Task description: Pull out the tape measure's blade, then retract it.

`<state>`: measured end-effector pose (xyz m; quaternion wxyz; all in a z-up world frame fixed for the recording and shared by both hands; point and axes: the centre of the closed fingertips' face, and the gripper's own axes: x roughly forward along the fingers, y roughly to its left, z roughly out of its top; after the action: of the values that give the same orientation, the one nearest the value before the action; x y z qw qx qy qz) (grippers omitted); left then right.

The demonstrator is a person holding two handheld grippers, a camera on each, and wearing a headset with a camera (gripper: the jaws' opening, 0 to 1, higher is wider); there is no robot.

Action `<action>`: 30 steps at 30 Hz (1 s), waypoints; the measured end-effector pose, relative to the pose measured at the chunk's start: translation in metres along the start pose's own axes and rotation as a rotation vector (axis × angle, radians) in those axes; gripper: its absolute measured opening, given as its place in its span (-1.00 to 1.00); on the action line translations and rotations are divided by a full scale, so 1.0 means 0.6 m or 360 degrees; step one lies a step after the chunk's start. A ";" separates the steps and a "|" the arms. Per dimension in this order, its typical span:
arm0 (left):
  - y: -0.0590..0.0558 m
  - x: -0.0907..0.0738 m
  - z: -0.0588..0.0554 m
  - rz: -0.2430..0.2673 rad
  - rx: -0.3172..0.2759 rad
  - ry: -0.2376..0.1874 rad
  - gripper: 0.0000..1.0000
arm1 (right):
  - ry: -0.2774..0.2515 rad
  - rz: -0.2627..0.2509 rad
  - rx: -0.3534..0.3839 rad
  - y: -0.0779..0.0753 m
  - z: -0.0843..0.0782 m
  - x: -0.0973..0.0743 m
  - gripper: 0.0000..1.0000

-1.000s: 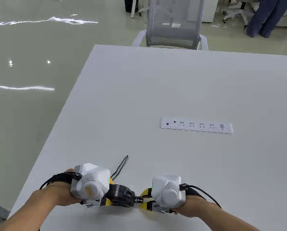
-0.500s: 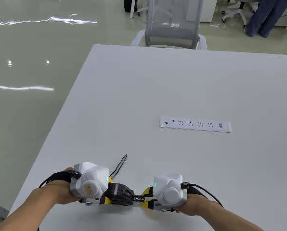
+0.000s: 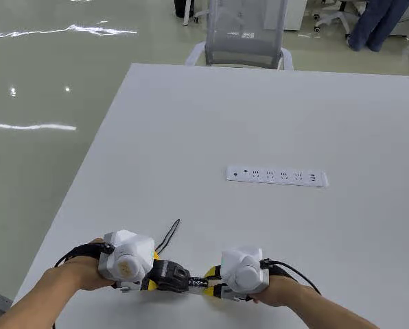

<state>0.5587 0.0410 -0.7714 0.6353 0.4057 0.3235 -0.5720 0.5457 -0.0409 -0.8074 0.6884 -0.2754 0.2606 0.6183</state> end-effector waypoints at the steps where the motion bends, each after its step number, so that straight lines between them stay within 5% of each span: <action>1: 0.000 0.000 0.000 0.0000 0.0001 0.0000 -0.51 | -0.0002 0.0001 0.0003 0.000 0.000 0.000 -0.77; 30: -0.001 0.001 0.002 -0.0006 0.0012 0.0003 -0.50 | 0.0000 -0.0004 0.0004 0.001 -0.016 -0.015 -0.76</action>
<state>0.5583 0.0398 -0.7714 0.6324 0.4079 0.3226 -0.5741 0.5444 -0.0539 -0.8083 0.6896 -0.2748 0.2610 0.6171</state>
